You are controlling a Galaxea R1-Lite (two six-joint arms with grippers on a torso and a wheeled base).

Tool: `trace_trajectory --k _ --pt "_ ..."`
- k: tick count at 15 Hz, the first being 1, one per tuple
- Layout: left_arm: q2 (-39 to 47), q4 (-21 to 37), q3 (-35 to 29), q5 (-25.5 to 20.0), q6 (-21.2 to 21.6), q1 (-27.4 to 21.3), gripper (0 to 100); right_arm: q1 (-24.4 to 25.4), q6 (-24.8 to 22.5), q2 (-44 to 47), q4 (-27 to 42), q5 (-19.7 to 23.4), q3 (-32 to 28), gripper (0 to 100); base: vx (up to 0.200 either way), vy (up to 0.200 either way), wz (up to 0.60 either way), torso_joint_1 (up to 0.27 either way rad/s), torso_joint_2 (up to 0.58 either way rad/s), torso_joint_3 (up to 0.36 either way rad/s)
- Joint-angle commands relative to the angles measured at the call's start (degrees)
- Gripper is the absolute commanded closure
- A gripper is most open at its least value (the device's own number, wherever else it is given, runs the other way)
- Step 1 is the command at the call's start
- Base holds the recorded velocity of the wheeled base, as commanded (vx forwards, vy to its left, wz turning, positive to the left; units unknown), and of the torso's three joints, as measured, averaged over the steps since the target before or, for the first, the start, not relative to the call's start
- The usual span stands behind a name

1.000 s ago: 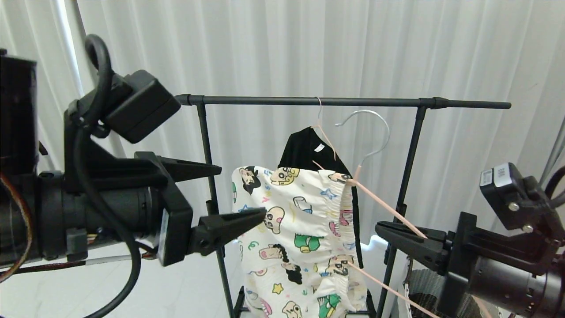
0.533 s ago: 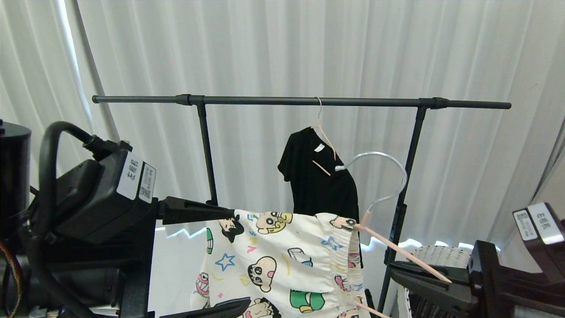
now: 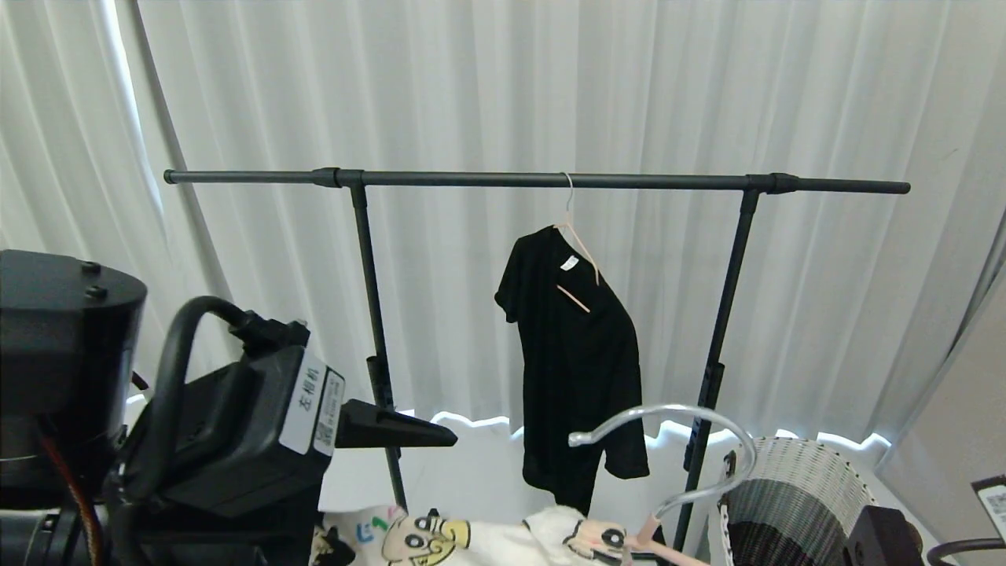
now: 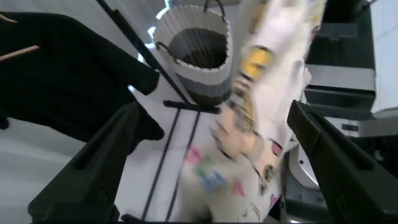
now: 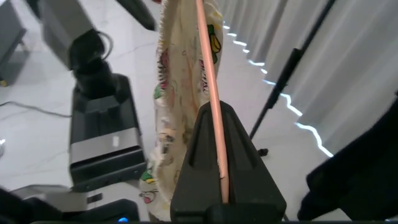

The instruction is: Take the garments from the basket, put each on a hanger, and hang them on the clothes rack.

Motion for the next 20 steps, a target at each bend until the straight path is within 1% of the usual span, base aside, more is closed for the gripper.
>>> trace_trajectory --k 1,6,7,13,15,16,17,20 --pt "3.6 0.0 0.2 0.0 0.0 -0.8 0 1.7 0.0 0.5 -0.1 0.0 -0.2 100 0.0 0.0 0.0 0.0 0.0 0.0" --pt "5.0 0.0 0.8 0.0 0.0 -3.5 0 1.7 -1.0 0.8 0.0 -0.5 -0.5 100 0.0 0.0 0.0 0.0 0.0 0.0" --pt "4.8 0.0 1.2 0.0 0.0 -3.6 100 1.7 -1.0 0.8 0.0 -0.6 -0.5 100 0.0 0.0 0.0 0.0 0.0 0.0" --pt "4.8 -0.1 2.4 0.1 0.9 -3.6 100 1.7 -1.2 0.6 0.0 -2.1 -0.9 100 0.0 0.0 0.0 0.0 0.0 0.0" --pt "4.9 -0.1 2.4 0.2 0.9 -3.3 100 1.7 -2.1 0.8 0.0 -4.9 -0.8 100 0.0 0.0 0.0 0.0 0.0 0.0" --pt "4.9 -0.1 2.8 0.3 0.8 -3.2 100 1.7 -2.4 0.7 0.0 -5.8 -0.4 0 0.0 0.0 0.0 0.0 0.0 0.0" --pt "4.8 -0.1 4.4 0.5 0.9 -2.1 100 1.6 -2.5 0.7 0.4 -7.3 -0.3 0 0.0 0.0 0.0 0.0 0.0 0.0" --pt "4.3 -0.7 7.0 1.2 1.0 3.2 100 1.4 -2.6 0.5 2.6 -14.6 -0.1 0 0.0 0.0 0.0 0.0 0.0 0.0"
